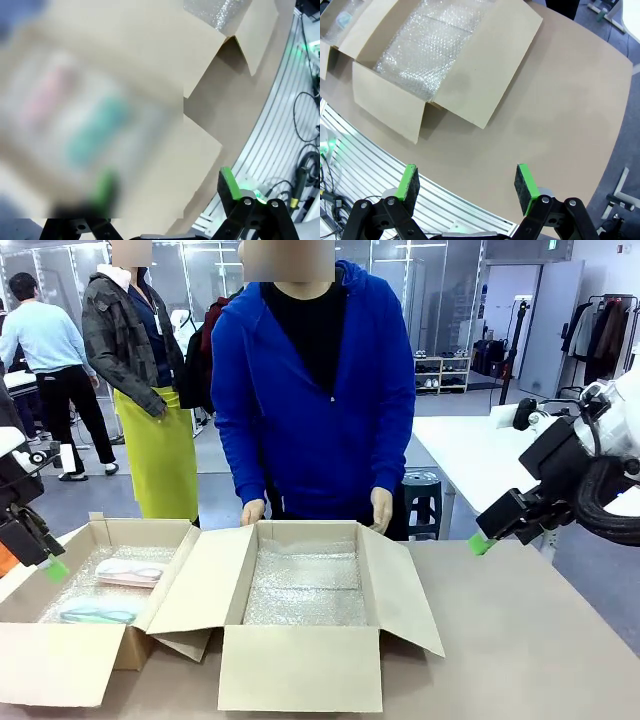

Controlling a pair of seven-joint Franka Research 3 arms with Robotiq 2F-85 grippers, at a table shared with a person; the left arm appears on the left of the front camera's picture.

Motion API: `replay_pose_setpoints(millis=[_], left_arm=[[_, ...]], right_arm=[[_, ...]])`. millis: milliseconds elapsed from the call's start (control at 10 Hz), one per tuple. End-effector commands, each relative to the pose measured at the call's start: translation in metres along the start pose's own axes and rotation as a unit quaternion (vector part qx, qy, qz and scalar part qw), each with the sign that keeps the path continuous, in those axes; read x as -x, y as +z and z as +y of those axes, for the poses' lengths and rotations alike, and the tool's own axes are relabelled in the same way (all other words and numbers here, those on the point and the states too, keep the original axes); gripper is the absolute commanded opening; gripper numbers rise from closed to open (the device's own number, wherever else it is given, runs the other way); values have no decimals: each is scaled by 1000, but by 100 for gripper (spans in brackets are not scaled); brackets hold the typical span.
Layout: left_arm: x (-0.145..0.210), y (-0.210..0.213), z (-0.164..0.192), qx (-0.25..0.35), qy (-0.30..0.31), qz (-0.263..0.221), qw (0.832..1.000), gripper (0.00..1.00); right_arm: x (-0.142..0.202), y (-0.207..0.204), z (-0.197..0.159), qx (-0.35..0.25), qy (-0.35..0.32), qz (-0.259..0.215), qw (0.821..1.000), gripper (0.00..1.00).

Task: Pack the glasses set securely to prepare it for shipping.
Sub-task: Position the Package Box on the left side of the table.

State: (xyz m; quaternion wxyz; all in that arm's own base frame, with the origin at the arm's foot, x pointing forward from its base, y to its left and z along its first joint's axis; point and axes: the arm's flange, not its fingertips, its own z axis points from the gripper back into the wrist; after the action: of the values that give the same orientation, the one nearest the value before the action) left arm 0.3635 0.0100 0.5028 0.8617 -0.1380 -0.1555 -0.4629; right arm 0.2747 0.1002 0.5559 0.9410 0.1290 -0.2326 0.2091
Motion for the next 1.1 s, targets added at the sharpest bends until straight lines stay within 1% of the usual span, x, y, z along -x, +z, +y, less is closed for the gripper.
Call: replay_pose_setpoints(millis=[0,1000], left_arm=[[-1,1,-1,-10,7,5,1000,100],[-1,1,-1,-10,7,5,1000,100]], right_arm=[[2,-2,2,7,-11,-3,1000,96],[2,-2,2,7,-11,-3,1000,96]])
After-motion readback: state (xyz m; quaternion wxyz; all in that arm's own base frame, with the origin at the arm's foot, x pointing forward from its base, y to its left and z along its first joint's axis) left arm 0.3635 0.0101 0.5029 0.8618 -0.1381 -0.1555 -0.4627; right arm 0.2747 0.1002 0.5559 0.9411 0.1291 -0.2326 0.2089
